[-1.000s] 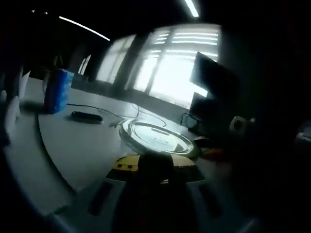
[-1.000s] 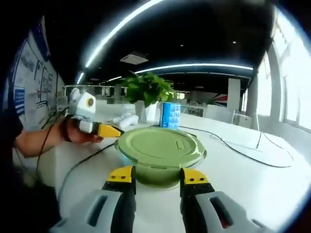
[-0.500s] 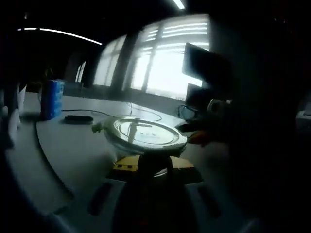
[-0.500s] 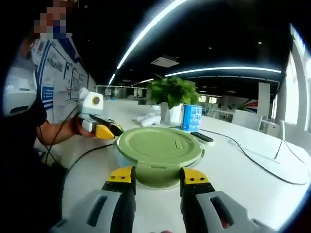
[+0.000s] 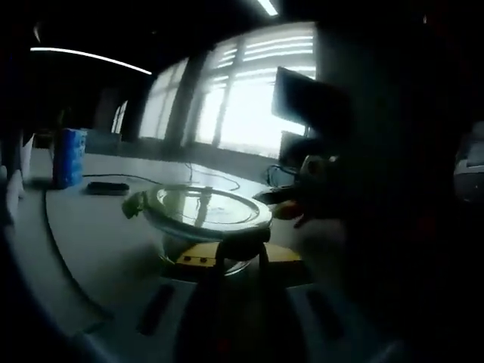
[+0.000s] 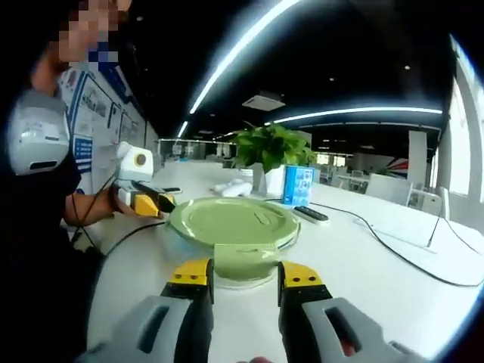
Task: Pick up the tomato from the tabletop place it into the food storage container close the lid and lock the latches
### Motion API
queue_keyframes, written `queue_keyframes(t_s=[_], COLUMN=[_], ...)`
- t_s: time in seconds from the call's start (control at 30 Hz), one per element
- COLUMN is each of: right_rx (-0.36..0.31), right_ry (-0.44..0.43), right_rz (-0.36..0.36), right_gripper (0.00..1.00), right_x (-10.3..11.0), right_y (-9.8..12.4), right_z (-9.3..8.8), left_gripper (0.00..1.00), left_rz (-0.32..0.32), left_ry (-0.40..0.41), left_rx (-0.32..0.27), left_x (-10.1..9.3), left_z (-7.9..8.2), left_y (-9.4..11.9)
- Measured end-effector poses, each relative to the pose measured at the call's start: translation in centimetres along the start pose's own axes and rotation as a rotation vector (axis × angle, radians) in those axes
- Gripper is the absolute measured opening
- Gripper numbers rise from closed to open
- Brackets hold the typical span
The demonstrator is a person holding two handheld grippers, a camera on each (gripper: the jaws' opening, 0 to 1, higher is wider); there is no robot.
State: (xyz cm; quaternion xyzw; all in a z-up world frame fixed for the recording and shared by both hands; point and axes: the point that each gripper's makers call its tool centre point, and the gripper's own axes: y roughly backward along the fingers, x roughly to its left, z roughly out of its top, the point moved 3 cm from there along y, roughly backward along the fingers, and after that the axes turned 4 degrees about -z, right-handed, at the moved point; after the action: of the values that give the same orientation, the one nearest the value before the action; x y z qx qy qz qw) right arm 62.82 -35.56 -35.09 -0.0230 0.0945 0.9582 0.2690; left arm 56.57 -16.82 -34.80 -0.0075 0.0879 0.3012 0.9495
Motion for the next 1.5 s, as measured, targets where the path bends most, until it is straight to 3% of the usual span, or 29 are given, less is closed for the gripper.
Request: queue_keyframes(t_s=[0.1,0.17,0.2,0.3,0.4,0.43,0.5,0.53,0.57,0.6,0.7,0.73,0.77,0.8,0.83,0.87,0.97,1.1,1.2,1.3,1.5], right_rx=[-0.079,-0.161,-0.232,-0.321,-0.290,-0.284,-0.285,-0.287,-0.204,-0.227,-0.198,-0.193,-0.194,-0.195,-0.215,-0.223,-0.249,-0.205,-0.164,-0.111,-0.118], right_ry=[-0.021,-0.049,-0.087,-0.197,-0.221,-0.225,-0.273,-0.294,-0.291,-0.281,-0.283,-0.289,-0.301,-0.302,-0.311,-0.325,-0.379,-0.479,-0.420,-0.380,-0.369], right_rz=[-0.032,-0.075,-0.121,-0.225,-0.244,-0.250,-0.236,-0.236,-0.245,-0.243,-0.256,-0.272,-0.283,-0.286,-0.292,-0.292,-0.319,-0.267,-0.264,-0.247,-0.253], right_gripper=[0.28,0.27,0.27,0.25,0.18,0.18,0.16,0.13,0.11,0.11,0.11,0.11,0.11,0.11,0.10,0.09,0.00,0.00,0.00,0.00,0.00], right_x=[0.1,-0.2,-0.7,-2.2,-2.6,-2.5,-2.0,-1.9,-1.6,-1.4,-1.0,-1.2,-1.2,-1.2,-1.3,-1.4,-1.9,-1.4,-0.8,-0.1,-0.3], right_y=[0.8,1.5,1.8,2.0,1.4,1.1,0.8,0.7,0.4,0.3,0.2,0.3,0.5,0.6,0.9,1.1,1.7,1.7,1.1,0.5,0.5], right_z=[0.9,2.1,2.9,3.6,2.6,2.1,1.2,1.0,0.3,0.5,-0.2,-0.4,-0.5,-0.5,-0.3,-0.1,0.3,-0.3,-0.7,-1.2,-1.1], left_gripper=[0.17,0.18,0.18,0.18,0.17,0.17,0.15,0.12,0.10,0.07,0.04,0.01,0.00,0.00,0.00,0.00,0.00,0.00,0.00,0.00,0.00], left_rz=[0.033,0.049,0.064,0.142,0.122,0.088,0.046,0.009,0.020,0.005,-0.017,0.048,0.020,0.019,0.023,0.019,0.027,0.046,0.012,0.023,0.020], left_ry=[-0.093,-0.109,-0.103,-0.142,-0.189,-0.196,-0.167,-0.176,-0.176,-0.167,0.007,0.094,-0.026,-0.065,-0.059,0.002,-0.020,-0.039,0.002,-0.026,-0.018], left_rx=[-0.022,-0.048,-0.057,-0.058,-0.051,-0.034,0.017,0.016,0.017,-0.022,-0.140,-0.033,-0.038,-0.074,-0.059,-0.013,-0.025,-0.021,-0.014,-0.013,0.023], left_x=[1.1,2.3,3.3,6.3,8.7,9.4,10.7,10.9,11.8,12.0,13.0,13.6,13.3,13.2,13.2,13.1,12.9,13.2,12.6,12.8,12.7], left_z=[0.7,1.5,2.2,3.9,5.8,6.3,6.2,6.1,5.8,5.7,4.4,3.4,3.7,3.9,3.6,2.8,2.7,2.8,2.4,2.5,1.7], left_y=[1.0,1.5,1.6,1.4,0.1,-0.7,-1.6,-1.8,-1.9,-1.9,-1.4,-1.4,-1.6,-1.8,-1.8,-2.1,-1.9,-1.4,-1.7,-1.7,-2.0])
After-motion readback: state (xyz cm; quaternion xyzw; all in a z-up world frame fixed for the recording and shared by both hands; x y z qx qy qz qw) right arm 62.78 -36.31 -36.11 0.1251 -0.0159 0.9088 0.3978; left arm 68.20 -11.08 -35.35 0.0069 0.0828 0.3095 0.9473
